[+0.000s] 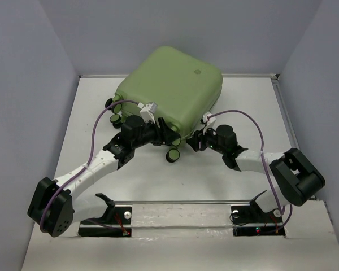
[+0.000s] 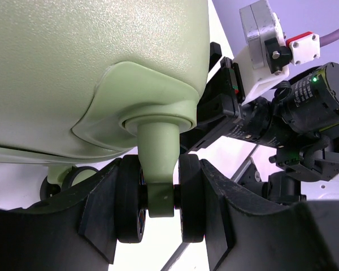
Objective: Pack the luggage
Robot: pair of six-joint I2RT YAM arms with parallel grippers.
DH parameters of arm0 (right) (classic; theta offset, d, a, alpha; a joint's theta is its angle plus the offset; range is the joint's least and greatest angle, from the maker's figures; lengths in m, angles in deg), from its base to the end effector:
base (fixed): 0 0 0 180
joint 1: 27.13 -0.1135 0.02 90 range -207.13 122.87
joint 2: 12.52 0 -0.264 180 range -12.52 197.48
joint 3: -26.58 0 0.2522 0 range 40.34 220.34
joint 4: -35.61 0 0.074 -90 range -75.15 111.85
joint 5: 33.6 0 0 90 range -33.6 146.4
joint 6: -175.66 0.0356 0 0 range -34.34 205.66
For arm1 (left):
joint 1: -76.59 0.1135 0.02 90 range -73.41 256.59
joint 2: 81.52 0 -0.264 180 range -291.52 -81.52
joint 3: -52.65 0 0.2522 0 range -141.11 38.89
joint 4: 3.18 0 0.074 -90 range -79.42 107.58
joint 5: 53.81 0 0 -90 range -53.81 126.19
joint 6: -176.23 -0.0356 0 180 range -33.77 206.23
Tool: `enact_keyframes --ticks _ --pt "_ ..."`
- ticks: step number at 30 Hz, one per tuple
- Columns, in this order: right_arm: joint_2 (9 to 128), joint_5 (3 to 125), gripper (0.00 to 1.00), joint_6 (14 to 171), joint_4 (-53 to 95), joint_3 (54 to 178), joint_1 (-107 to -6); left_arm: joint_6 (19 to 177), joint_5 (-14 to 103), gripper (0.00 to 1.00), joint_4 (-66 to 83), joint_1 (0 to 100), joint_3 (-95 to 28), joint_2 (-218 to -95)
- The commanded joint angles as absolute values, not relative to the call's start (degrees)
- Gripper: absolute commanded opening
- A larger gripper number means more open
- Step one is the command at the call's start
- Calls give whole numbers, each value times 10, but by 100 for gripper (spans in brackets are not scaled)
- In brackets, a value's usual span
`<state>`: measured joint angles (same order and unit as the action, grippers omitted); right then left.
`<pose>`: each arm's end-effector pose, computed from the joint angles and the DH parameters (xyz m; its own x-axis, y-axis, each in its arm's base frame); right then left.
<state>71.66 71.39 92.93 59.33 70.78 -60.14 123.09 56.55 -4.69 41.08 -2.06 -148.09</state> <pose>0.2386 0.1660 0.1837 -0.3259 -0.0659 -0.9431 -0.6989 0.6886 0.1933 0.2105 -0.1654 0.2846 -0.6108 -0.2550 -0.7496 0.5709 0.5141 -0.6401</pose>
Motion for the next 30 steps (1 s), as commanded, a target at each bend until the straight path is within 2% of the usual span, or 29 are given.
enact_keyframes --ticks 1,3,5,6,8,13,18,21,22,24,27,30 --pt "712 760 50 938 697 731 -604 1231 603 6 -126 406 -23 -1450" --pt "700 768 46 944 700 728 -604 1231 602 6 -126 406 -22 -1450" --pt "690 756 33 954 710 717 -604 1231 604 6 -128 406 -22 -1452" --pt "683 751 21 959 713 715 -604 1231 605 6 -130 406 -22 -1454" --pt "682 733 7 965 709 714 -604 1235 607 6 -134 406 -22 -1456" --pt "669 735 7 1001 694 696 -622 1234 609 6 -139 406 -37 -1471" --pt "632 629 7 1022 656 659 -745 1231 626 6 -139 406 -119 -1519" --pt "664 608 7 1055 664 700 -836 1249 647 6 -152 406 -174 -1567" --pt "694 581 7 1050 655 750 -896 1259 658 6 -153 405 -201 -1575" --pt "723 538 7 1044 627 800 -939 1276 682 6 -161 405 -219 -1585" --pt "727 544 7 1053 681 795 -946 1282 689 6 -155 402 -234 -1579" --pt "676 483 7 1052 676 744 -938 1268 676 6 -125 403 -221 -1551"
